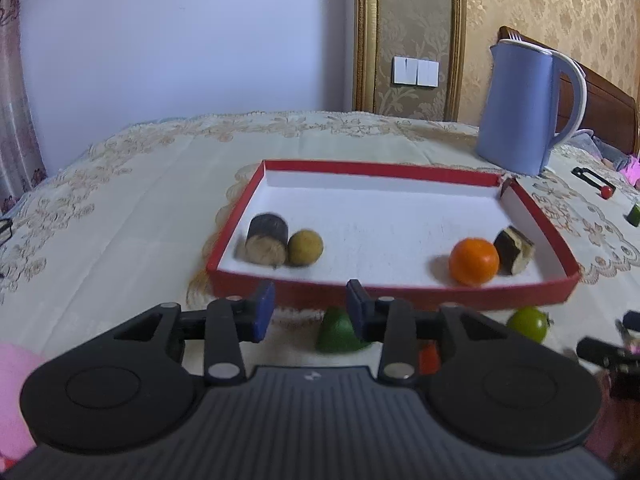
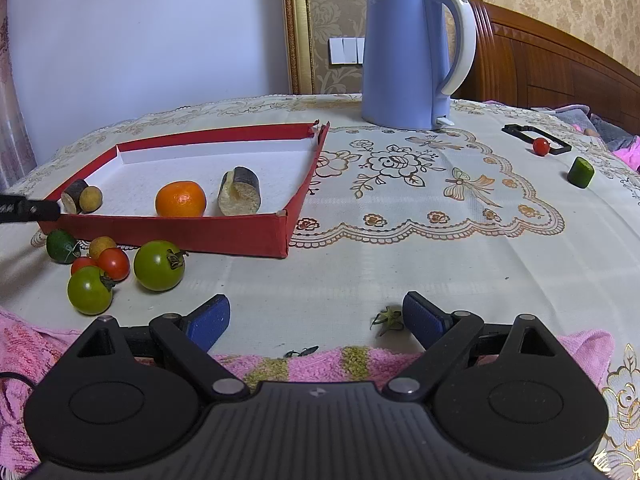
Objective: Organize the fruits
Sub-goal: 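Withdraw the left gripper from the tray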
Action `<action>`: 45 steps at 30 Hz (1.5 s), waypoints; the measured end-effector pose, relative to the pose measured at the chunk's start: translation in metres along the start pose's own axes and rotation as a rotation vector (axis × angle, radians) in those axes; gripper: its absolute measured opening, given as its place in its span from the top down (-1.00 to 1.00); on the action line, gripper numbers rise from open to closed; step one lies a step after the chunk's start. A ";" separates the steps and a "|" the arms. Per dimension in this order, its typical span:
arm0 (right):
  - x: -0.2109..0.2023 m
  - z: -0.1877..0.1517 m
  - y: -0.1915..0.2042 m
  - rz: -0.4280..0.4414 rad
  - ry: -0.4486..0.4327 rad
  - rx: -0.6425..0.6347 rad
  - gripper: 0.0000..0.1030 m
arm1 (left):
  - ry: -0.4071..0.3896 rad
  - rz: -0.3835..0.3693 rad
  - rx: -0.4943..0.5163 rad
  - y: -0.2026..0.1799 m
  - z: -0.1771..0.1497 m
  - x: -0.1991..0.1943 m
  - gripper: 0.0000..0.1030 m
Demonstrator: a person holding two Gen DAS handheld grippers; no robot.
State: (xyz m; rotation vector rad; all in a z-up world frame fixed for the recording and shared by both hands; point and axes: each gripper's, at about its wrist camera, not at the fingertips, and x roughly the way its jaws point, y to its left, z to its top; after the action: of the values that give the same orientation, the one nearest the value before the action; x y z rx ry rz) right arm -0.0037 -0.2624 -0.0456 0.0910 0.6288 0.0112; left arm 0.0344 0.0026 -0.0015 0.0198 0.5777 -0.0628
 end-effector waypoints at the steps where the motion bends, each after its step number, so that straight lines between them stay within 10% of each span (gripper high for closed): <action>1: 0.000 0.000 0.000 0.000 0.000 0.000 -0.82 | 0.002 -0.005 -0.003 0.001 -0.003 -0.003 0.30; 17: 0.000 0.000 0.001 -0.011 0.002 -0.006 -0.82 | 0.062 -0.023 -0.025 0.021 -0.042 -0.006 0.16; 24: -0.003 0.000 0.003 -0.020 -0.016 -0.003 -0.82 | 0.042 0.012 0.011 0.020 -0.043 0.007 -0.52; 45: 0.005 0.022 0.041 0.084 -0.019 -0.013 -0.82 | 0.056 0.042 -0.022 0.025 -0.043 0.013 -0.87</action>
State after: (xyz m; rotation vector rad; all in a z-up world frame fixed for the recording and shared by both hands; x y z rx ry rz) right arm 0.0142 -0.2229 -0.0272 0.1049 0.6059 0.0956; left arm 0.0232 0.0289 -0.0441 0.0120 0.6334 -0.0151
